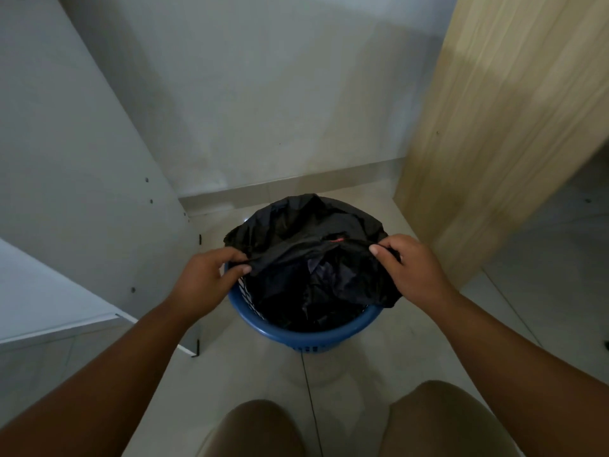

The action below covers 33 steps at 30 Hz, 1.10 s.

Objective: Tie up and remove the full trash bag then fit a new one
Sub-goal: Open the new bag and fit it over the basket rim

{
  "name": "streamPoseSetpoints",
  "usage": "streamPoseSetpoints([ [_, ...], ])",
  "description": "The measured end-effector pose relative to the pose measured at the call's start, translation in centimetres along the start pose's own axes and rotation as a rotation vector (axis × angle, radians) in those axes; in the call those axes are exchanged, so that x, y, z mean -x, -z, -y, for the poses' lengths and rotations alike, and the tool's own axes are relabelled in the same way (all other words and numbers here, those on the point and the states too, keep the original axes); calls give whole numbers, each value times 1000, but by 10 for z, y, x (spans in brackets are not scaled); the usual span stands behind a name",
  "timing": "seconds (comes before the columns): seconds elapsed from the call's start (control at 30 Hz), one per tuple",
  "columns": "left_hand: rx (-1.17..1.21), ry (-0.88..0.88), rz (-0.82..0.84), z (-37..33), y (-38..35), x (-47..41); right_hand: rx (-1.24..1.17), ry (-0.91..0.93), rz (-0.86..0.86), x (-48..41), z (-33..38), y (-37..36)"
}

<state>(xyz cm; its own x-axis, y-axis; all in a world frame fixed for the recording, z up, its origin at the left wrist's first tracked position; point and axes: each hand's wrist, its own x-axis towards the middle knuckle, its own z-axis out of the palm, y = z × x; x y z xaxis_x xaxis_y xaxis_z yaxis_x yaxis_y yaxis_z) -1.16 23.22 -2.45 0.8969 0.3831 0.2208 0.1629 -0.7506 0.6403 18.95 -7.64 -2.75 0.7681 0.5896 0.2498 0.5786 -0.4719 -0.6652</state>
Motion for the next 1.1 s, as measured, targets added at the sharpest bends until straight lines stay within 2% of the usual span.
streamPoseSetpoints([
  [0.1,60,63,-19,-1,6,25,-151,-89,-13,26,19,2],
  [0.23,26,26,-31,5,10,59,-173,-6,-70,68,39,-2],
  [0.37,-13,-45,-38,22,-1,95,-25,81,-101,97,30,-21],
  [0.5,-100,-127,-147,22,-11,110,143,133,-115,115,22,-44],
  [0.57,-137,-110,-169,26,-15,120,195,157,-99,125,22,-54],
  [0.7,-173,-69,-14,46,-16,129,249,159,-41,128,23,-59],
  [0.8,-60,-66,112,50,-10,120,252,121,2,123,26,-49],
  [0.87,118,50,136,41,-7,115,135,-62,21,120,33,-43],
  [0.93,371,288,22,31,-8,108,-65,-299,-112,111,40,-37],
  [1.0,512,573,-180,22,-11,89,-123,-412,-287,90,41,-33],
  [1.03,572,715,-224,19,-11,75,-113,-445,-313,76,39,-32],
  [1.1,746,919,-190,15,-9,45,-139,-524,-276,45,37,-35],
])
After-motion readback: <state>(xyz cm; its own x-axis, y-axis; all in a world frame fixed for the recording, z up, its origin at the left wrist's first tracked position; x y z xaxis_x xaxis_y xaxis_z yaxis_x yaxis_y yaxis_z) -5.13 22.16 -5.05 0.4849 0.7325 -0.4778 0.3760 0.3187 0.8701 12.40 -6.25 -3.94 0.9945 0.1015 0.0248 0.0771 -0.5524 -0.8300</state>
